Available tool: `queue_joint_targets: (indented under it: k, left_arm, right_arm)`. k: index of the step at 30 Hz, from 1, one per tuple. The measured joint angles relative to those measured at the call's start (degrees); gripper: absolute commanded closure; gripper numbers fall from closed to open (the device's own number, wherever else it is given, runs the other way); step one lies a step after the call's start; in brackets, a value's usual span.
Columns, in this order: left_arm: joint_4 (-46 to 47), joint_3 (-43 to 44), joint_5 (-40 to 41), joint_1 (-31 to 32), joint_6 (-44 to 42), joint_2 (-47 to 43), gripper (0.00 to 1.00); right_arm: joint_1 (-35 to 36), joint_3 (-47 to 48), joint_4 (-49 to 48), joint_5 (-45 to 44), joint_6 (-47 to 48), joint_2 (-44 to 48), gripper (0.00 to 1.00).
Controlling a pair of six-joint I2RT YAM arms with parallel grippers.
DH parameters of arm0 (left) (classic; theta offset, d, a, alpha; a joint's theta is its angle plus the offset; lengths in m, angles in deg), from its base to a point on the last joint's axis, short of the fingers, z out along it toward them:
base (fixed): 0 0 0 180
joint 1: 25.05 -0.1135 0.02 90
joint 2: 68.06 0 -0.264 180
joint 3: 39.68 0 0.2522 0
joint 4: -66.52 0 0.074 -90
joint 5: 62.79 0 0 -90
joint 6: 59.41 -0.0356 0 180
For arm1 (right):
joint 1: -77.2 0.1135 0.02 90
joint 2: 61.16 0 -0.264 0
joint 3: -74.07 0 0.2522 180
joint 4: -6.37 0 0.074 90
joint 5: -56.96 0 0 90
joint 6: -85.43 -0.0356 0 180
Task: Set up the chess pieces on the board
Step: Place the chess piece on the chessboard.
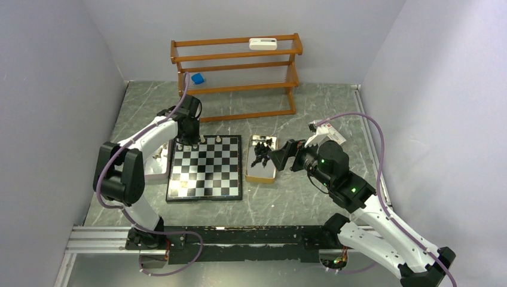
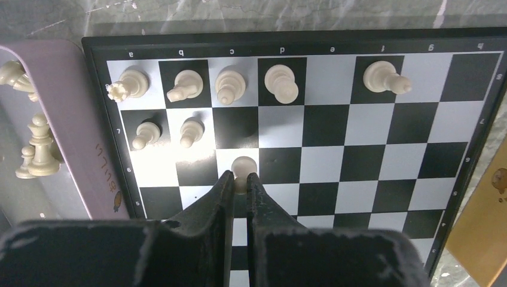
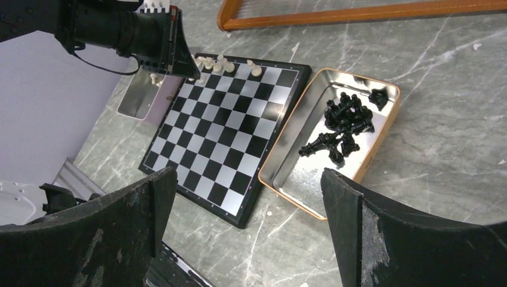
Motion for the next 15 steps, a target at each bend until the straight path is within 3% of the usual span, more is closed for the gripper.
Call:
queue_joint_targets:
  k: [15]
  left_arm:
    - [1.4,0.0,2.0,0.1,0.0,2.6,0.86]
  right_arm:
    - [0.0,0.0,0.0,-0.2,0.0,0.0,0.05]
